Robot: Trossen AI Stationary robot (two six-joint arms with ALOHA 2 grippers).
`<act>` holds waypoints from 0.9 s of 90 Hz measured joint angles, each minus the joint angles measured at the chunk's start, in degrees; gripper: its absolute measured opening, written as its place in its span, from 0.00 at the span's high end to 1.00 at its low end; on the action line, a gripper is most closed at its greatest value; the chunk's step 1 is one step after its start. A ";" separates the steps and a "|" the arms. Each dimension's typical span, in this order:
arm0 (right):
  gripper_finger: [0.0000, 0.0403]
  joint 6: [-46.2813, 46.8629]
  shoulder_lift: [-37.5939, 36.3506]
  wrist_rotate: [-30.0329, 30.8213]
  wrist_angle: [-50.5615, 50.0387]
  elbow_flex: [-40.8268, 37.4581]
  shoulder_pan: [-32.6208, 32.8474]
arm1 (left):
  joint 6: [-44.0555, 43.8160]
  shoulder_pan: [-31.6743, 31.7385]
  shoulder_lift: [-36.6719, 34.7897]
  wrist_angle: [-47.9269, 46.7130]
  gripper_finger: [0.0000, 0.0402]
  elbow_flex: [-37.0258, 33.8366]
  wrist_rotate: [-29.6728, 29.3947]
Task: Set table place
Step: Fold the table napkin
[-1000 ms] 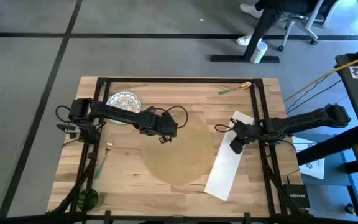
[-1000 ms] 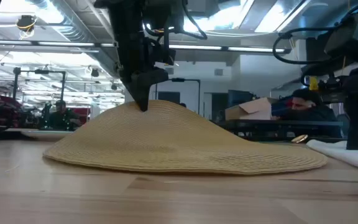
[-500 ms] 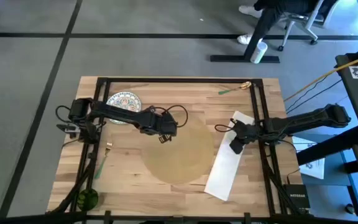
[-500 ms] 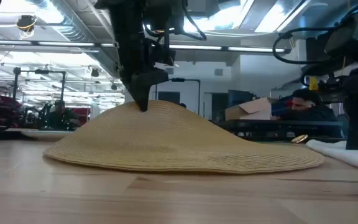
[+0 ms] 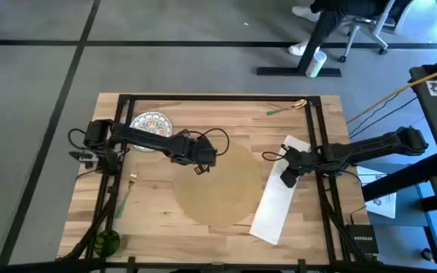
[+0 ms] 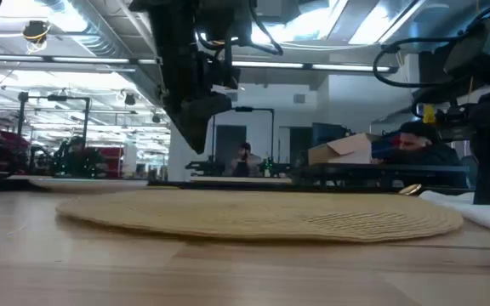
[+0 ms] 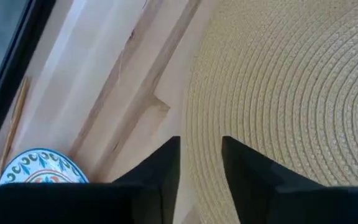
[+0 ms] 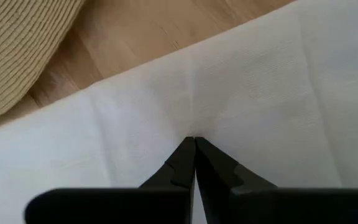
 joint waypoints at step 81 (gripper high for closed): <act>1.00 -3.41 0.15 -0.68 8.45 -0.50 0.00 | -2.01 -1.06 0.01 -10.77 0.99 0.04 -8.67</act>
